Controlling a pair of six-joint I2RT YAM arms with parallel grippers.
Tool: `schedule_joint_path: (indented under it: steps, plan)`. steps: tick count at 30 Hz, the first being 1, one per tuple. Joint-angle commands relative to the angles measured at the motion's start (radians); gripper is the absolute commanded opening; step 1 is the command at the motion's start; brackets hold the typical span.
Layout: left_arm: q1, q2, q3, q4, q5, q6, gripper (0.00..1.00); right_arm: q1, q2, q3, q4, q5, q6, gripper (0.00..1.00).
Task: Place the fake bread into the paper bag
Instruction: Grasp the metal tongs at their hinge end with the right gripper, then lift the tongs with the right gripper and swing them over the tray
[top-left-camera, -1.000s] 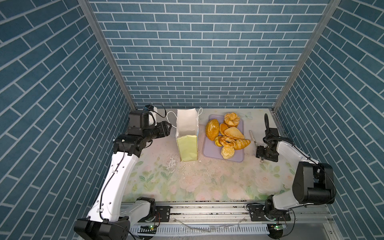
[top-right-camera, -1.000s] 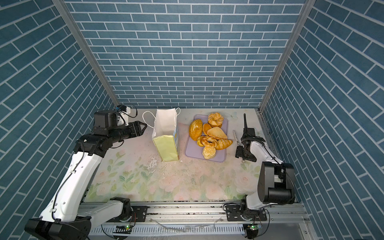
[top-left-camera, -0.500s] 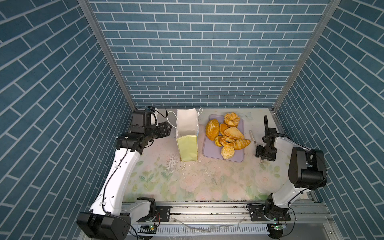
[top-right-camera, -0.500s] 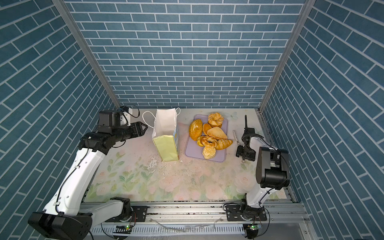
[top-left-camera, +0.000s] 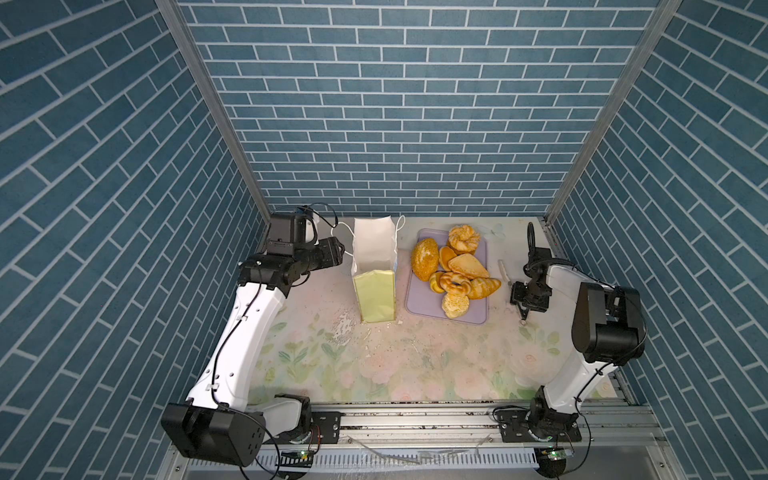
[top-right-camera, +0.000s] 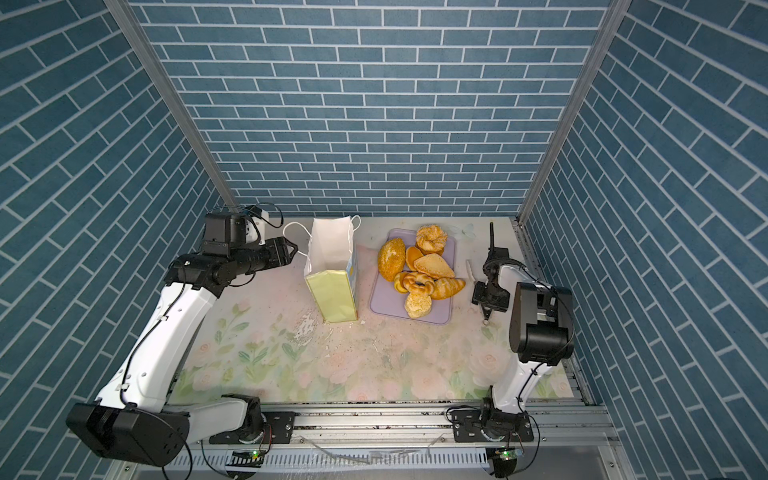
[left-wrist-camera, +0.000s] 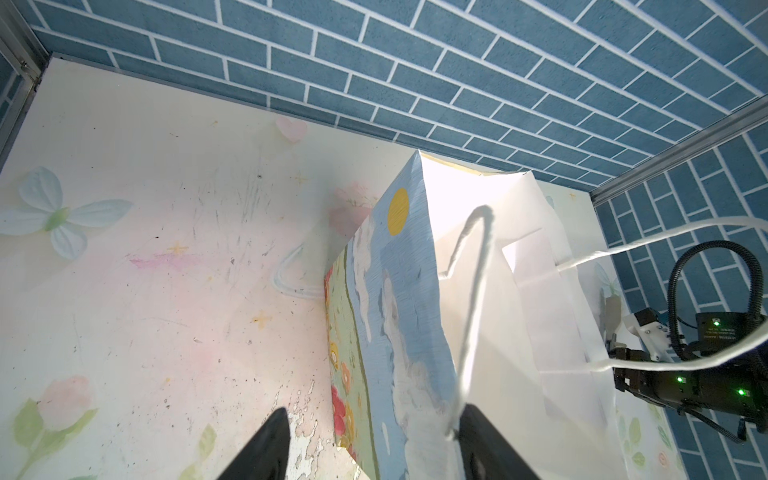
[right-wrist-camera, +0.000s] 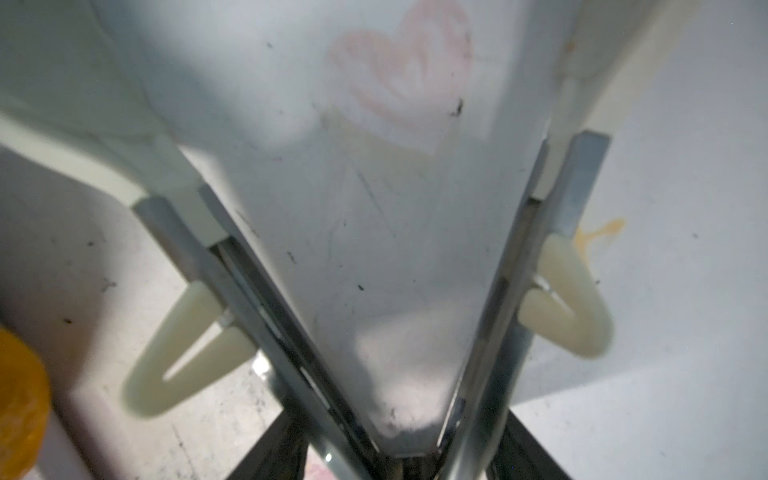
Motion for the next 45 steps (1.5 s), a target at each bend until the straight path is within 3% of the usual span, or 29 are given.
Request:
schedule_joint_path:
  steps: [1, 18, 26, 33, 45]
  plan:
    - [-0.002, 0.002, 0.018, -0.003, -0.017, 0.015, 0.67, -0.002, 0.021, 0.013, -0.022, 0.016, -0.013, 0.65]
    - [-0.003, -0.027, 0.002, 0.002, -0.017, 0.008, 0.67, -0.002, 0.031, -0.031, 0.022, 0.003, -0.105, 0.65]
    - [-0.003, -0.059, -0.014, 0.003, -0.02, 0.005, 0.67, -0.002, 0.018, -0.034, 0.012, -0.009, -0.097, 0.59]
    - [-0.002, -0.078, -0.025, 0.004, -0.022, 0.006, 0.67, -0.002, -0.163, -0.052, -0.007, 0.025, -0.073, 0.51]
    - [-0.002, -0.074, -0.026, 0.016, -0.01, 0.007, 0.66, -0.002, -0.41, -0.025, -0.114, 0.008, -0.074, 0.51]
